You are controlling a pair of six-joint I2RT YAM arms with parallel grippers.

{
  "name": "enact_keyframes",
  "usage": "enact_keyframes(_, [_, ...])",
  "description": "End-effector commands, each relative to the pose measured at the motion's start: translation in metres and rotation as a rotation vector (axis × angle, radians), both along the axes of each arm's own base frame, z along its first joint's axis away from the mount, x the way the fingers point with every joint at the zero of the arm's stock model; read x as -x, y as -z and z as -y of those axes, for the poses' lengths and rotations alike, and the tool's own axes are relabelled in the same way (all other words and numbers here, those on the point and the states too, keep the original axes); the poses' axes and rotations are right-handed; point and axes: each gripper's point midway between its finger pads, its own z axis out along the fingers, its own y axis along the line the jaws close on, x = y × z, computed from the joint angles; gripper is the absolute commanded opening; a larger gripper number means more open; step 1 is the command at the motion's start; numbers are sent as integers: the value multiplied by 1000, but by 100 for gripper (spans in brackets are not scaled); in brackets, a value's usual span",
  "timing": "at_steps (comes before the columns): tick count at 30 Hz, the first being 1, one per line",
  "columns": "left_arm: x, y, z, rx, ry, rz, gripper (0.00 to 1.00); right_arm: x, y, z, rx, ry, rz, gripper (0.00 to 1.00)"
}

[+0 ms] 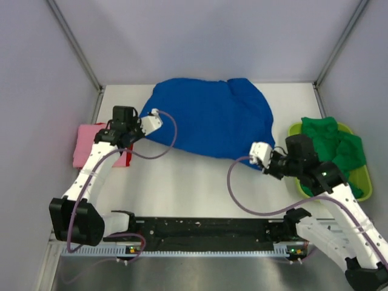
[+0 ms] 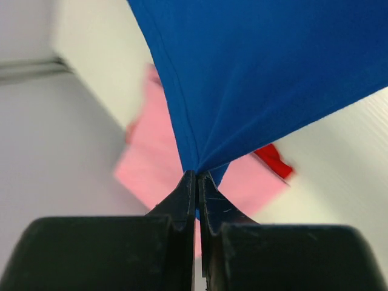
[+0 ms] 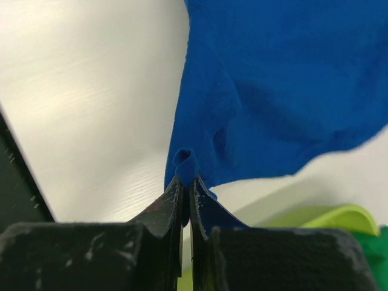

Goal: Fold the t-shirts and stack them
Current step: Flatten out the tshirt, then fold the flattened tshirt in 1/3 of the way

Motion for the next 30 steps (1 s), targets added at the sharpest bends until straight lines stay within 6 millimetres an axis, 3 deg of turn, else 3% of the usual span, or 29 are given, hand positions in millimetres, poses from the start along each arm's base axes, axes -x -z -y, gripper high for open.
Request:
enact_keyframes(1, [56, 69, -5, -44, 57, -229, 0, 52, 58, 9, 282, -198, -150, 0])
enact_keyframes(4, [84, 114, -10, -74, 73, -332, 0, 78, 89, 12, 389, -288, -246, 0])
enact_keyframes(8, [101, 132, -15, -83, 57, -388, 0, 79, 91, 17, 435, -307, -251, 0])
enact_keyframes(12, [97, 126, -16, -56, 5, -365, 0, 51, 85, 7, 440, -302, -125, 0])
enact_keyframes(16, [81, 120, -15, -8, -85, -329, 0, -6, 72, -19, 389, -261, 105, 0])
enact_keyframes(18, [80, 122, -13, 21, -111, -349, 0, -25, 74, -26, 387, -246, 148, 0])
enact_keyframes(20, [87, 126, -9, 41, -111, -378, 0, -26, 72, -30, 379, -253, 134, 0])
enact_keyframes(25, [91, 115, -14, 38, -126, -301, 0, -6, 61, -21, 330, -257, 150, 0])
enact_keyframes(30, [73, 105, -11, 71, -171, -286, 0, -22, 63, -15, 398, -233, 156, 0])
